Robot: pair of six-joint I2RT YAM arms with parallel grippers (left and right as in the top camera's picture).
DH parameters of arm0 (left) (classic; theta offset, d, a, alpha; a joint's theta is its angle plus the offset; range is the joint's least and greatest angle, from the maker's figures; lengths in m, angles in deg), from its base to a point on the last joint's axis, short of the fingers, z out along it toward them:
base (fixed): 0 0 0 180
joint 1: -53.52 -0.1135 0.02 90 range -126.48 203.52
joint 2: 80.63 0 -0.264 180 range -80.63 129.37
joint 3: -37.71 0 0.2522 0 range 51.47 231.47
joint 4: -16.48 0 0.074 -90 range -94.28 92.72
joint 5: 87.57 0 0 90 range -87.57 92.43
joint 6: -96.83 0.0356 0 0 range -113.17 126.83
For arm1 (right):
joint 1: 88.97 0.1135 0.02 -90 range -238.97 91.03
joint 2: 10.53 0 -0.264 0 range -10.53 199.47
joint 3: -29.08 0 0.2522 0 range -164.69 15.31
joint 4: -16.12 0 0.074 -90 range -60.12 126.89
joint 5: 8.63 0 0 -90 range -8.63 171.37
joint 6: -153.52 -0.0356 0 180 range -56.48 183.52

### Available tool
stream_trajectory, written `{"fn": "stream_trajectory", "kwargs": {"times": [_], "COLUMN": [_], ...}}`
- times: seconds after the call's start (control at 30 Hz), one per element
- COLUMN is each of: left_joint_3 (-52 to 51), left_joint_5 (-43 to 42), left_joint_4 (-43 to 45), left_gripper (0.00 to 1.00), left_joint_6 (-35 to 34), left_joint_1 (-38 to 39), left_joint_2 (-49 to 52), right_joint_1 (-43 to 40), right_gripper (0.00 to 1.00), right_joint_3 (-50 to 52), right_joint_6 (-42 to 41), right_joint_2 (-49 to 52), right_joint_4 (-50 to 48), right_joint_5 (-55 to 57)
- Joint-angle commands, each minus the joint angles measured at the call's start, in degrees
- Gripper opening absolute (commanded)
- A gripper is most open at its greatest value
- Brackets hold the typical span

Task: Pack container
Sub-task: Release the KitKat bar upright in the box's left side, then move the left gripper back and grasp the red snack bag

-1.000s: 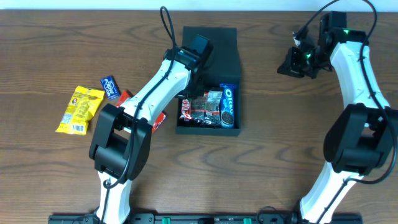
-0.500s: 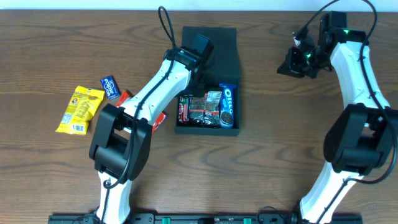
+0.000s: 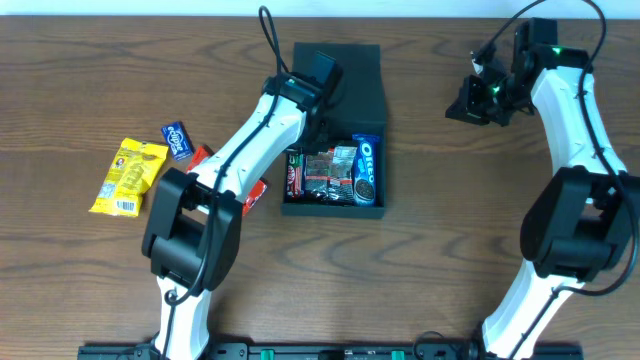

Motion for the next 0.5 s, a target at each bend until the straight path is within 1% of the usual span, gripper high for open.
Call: {"fn": "stream_trajectory", "kwargs": {"times": [0.0, 0.03, 0.1, 0.13, 0.17, 0.2, 0.27, 0.3, 0.37, 0.4, 0.47], "left_joint_3": [2.3, 2.4, 2.4, 2.4, 2.4, 2.4, 2.4, 2.4, 1.9, 0.8, -0.5], "left_joint_5": [1.3, 2.1, 7.1, 10.2, 13.0, 14.4, 14.7, 14.7, 14.6, 14.6, 13.9], "left_joint_4": [0.0, 0.3, 0.7, 0.5, 0.0, -0.6, -2.5, -3.8, -6.6, -7.0, -7.0], "left_gripper": [0.22, 0.22, 0.22, 0.25, 0.31, 0.33, 0.33, 0.33, 0.29, 0.28, 0.37], "left_joint_6": [1.4, 1.1, -0.7, -1.7, -2.3, -2.3, -2.8, -3.9, -7.7, -9.2, -9.7], "left_joint_1": [-2.0, -2.5, -3.6, -4.2, -4.9, -5.7, -7.5, -8.6, -11.9, -14.6, -17.9], "left_joint_2": [-6.2, -8.0, -11.2, -12.5, -13.7, -14.3, -14.5, -14.4, -14.2, -14.2, -14.2], "right_joint_1": [-0.3, -0.3, -0.3, -0.3, -0.3, -0.3, -0.3, -0.3, -0.3, -0.3, -0.3], "right_gripper": [0.01, 0.01, 0.01, 0.01, 0.02, 0.01, 0.01, 0.02, 0.01, 0.01, 0.01], "right_joint_3": [-1.1, -1.1, -1.1, -1.1, -1.1, -1.1, -1.1, -1.1, -1.1, -1.1, -1.1], "right_joint_6": [0.5, 0.5, 0.5, 0.5, 0.5, 0.5, 0.5, 0.5, 0.5, 0.5, 0.5], "right_joint_2": [-0.2, -0.2, -0.2, -0.2, -0.2, -0.2, -0.2, -0.2, -0.2, -0.2, -0.2], "right_joint_4": [0.1, 0.1, 0.0, -0.1, -0.3, -0.5, -0.8, -0.9, -1.1, -1.4, -1.7], "right_joint_5": [-0.4, -0.4, -0.4, -0.4, -0.4, -0.4, -0.4, -0.4, -0.4, -0.4, -0.4]}}
